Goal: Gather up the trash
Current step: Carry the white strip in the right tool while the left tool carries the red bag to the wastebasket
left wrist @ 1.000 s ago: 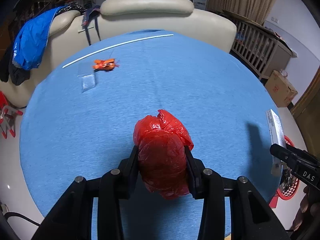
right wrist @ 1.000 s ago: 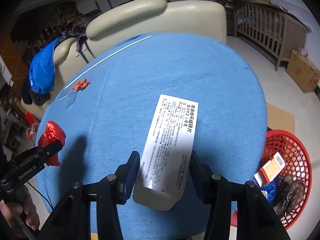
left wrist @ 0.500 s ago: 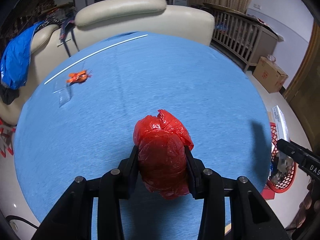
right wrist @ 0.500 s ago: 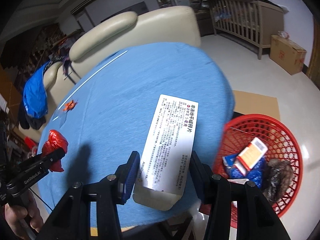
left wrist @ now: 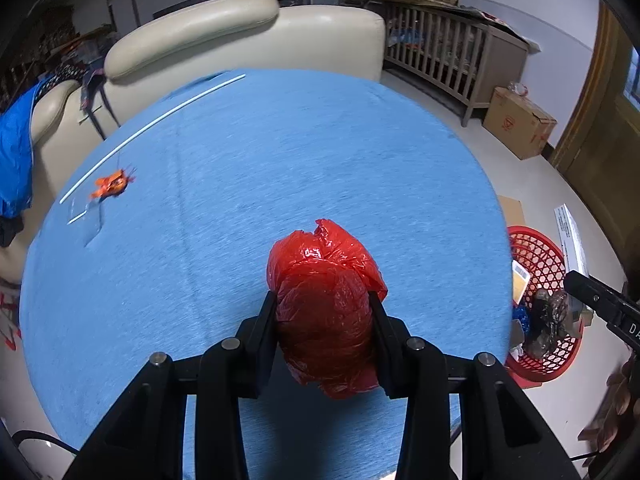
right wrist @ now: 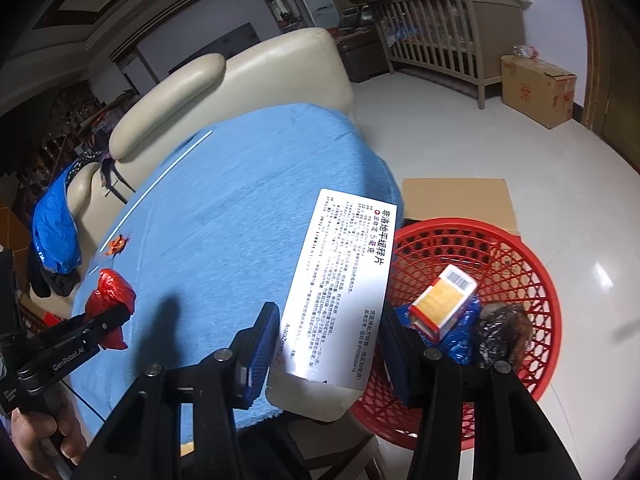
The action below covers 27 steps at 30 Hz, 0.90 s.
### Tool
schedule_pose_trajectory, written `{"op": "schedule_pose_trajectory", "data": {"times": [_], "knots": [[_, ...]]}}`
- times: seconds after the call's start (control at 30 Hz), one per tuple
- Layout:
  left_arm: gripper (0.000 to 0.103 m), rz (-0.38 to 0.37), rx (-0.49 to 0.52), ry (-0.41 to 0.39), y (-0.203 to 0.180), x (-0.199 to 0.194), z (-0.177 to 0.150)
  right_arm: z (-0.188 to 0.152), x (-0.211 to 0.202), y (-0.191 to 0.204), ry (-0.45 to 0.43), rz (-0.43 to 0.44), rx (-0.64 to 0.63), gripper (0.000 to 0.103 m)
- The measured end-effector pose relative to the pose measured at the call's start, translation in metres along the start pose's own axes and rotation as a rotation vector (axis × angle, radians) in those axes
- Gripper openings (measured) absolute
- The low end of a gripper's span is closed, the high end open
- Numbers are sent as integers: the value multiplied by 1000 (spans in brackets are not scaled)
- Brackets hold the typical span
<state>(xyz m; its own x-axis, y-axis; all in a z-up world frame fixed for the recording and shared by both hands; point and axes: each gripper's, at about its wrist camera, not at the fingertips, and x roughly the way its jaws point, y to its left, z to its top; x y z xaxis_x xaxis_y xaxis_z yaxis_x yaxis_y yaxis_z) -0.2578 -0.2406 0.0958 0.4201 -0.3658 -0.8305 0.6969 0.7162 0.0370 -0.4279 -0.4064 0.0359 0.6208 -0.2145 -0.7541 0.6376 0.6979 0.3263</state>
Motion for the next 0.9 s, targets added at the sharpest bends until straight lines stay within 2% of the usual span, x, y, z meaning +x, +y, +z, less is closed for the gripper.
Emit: {"op": "schedule_pose_trajectory", "data": {"times": [0.5, 0.9], "knots": [[43, -41, 95, -14, -56, -3, 15, 1, -15, -54, -23, -66, 85, 53], [43, -102, 229, -16, -129, 0, 21, -11, 12, -101, 76, -135, 110, 53]]}}
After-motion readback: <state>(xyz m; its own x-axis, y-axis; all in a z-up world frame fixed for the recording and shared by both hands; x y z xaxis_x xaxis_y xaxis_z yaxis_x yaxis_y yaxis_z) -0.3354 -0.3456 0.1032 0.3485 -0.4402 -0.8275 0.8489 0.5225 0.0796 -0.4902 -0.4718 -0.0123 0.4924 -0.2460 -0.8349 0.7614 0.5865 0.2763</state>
